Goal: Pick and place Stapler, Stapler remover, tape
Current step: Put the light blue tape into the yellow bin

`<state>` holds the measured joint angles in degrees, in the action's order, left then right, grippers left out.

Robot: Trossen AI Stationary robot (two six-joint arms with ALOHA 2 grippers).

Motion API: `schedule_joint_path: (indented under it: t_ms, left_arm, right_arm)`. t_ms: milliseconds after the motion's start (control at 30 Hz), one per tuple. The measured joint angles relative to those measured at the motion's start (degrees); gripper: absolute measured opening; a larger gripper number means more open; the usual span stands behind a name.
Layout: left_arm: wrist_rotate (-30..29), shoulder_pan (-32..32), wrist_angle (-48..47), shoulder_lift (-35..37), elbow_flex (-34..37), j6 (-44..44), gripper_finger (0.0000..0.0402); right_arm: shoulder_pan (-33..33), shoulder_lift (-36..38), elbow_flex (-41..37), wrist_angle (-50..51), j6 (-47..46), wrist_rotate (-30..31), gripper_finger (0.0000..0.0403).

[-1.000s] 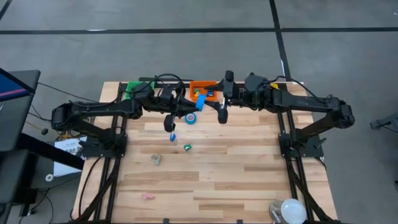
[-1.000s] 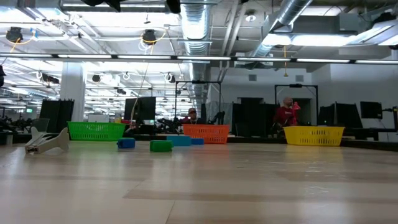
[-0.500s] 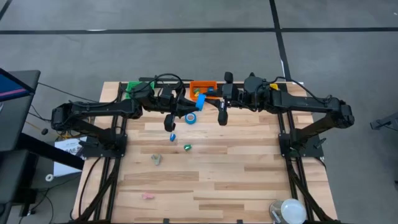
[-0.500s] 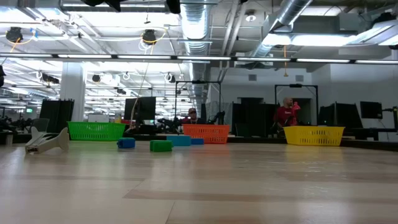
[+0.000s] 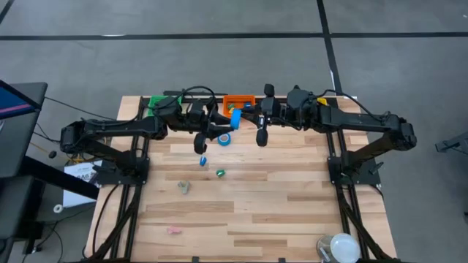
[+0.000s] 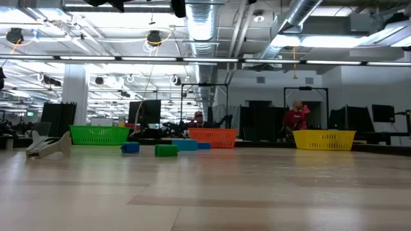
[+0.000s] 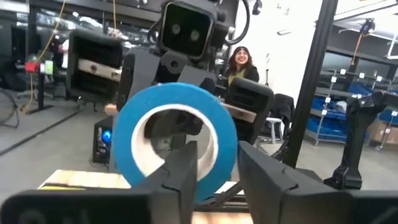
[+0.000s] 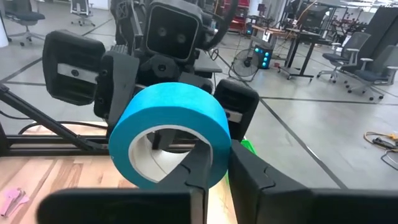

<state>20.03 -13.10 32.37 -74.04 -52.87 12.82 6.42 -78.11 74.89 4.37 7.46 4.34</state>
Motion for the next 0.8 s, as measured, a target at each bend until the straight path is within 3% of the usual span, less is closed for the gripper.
schedule_joint_path:
  t_ms: [400, 800]
  left_arm:
    - [0.03, -2.71, -1.55, 3.97, 0.03, 1.59, 0.0235]
    - [1.07, -8.71, -16.06, 11.85, 0.03, -0.33, 0.0251]
  right_arm:
    - [0.00, 0.24, 0.00, 1.26, 0.00, 0.00, 0.0029]
    - [2.48, 0.24, 0.00, 8.97, 0.44, 1.74, 0.0029]
